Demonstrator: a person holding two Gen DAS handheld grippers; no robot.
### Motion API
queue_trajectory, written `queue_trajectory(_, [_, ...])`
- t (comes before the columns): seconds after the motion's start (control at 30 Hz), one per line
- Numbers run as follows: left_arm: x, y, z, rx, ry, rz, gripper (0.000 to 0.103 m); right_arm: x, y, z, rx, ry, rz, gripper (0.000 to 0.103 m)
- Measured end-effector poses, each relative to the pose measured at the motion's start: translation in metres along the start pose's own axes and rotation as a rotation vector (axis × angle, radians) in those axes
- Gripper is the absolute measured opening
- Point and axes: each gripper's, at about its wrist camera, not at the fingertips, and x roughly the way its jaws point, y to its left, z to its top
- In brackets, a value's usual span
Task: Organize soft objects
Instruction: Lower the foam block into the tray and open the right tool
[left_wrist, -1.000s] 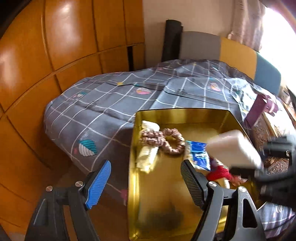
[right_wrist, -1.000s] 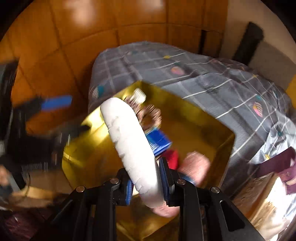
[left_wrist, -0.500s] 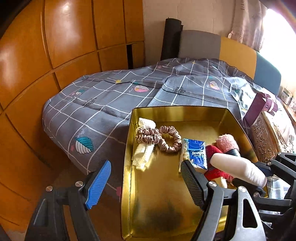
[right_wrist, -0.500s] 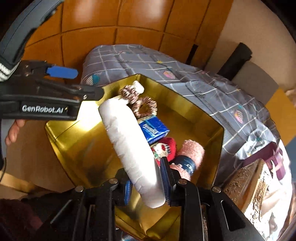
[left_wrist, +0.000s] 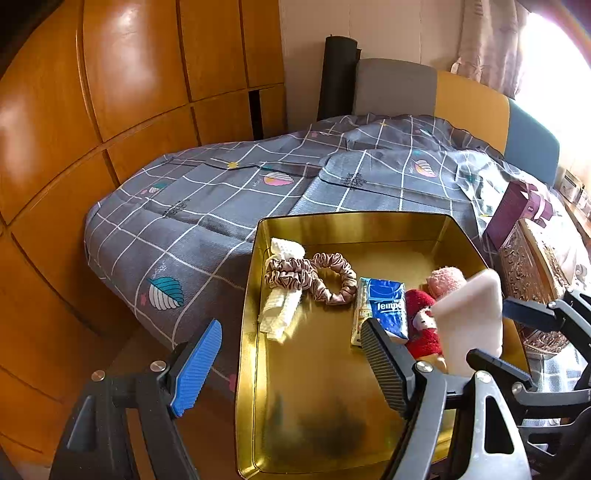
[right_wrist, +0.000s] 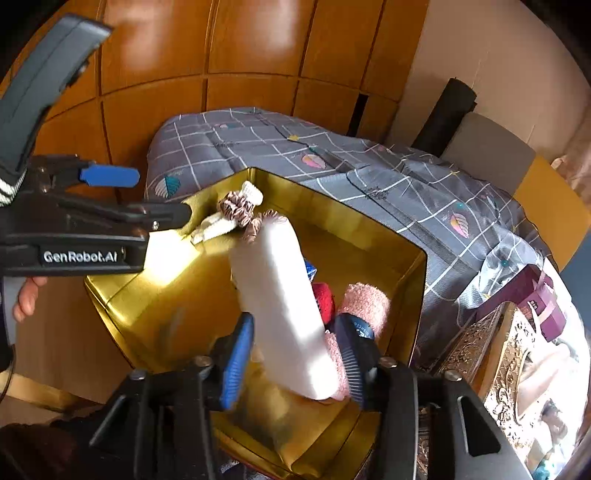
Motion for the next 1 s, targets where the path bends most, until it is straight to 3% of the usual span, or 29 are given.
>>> queue_trajectory(0.23, [-0.001,-0.002,0.000,0.004,-0.001,0.000,0.079,-0.007,-0.002,0.003,0.011,-0.024,-0.013,0.056])
queue_trajectory(1.0, [-0.030,-0.033,0.016,0.086,-0.072,-0.021,0.079,-0.048,-0.031,0.007,0.098,-0.138,-0.105,0.061])
